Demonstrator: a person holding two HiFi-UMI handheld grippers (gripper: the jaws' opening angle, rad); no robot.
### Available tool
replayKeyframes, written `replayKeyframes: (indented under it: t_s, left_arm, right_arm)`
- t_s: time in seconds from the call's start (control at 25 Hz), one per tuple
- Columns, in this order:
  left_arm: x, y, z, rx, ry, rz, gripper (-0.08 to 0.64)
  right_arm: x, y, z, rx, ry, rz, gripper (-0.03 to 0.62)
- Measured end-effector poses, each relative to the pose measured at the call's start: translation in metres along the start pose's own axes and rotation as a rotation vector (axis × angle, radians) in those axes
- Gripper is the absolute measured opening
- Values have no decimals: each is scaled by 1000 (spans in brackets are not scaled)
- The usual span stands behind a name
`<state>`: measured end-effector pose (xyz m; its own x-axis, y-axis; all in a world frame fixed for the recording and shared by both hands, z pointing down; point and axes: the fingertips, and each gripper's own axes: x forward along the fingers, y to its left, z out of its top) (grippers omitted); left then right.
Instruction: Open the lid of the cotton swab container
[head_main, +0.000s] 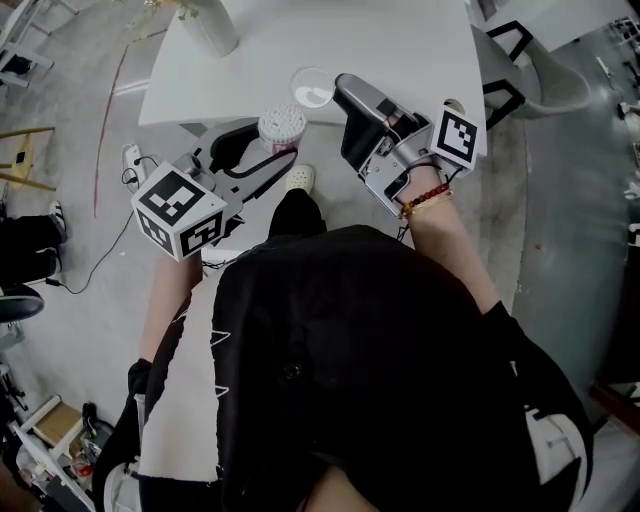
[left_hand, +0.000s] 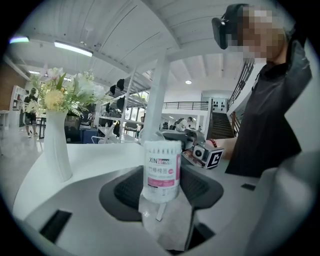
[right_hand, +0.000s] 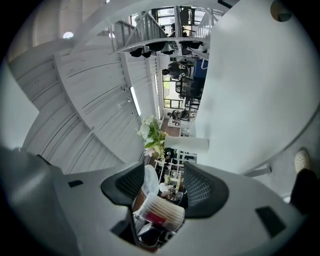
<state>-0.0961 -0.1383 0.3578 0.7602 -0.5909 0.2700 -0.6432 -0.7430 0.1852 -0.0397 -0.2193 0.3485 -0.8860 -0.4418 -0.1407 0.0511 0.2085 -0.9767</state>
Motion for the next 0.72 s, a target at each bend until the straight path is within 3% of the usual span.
replayKeyframes:
  t_s: [0.72]
  left_arm:
    - [-4,-1,11,1,-40,8,241]
  right_arm:
    - [-2,-15,-3,23,33,-53,225]
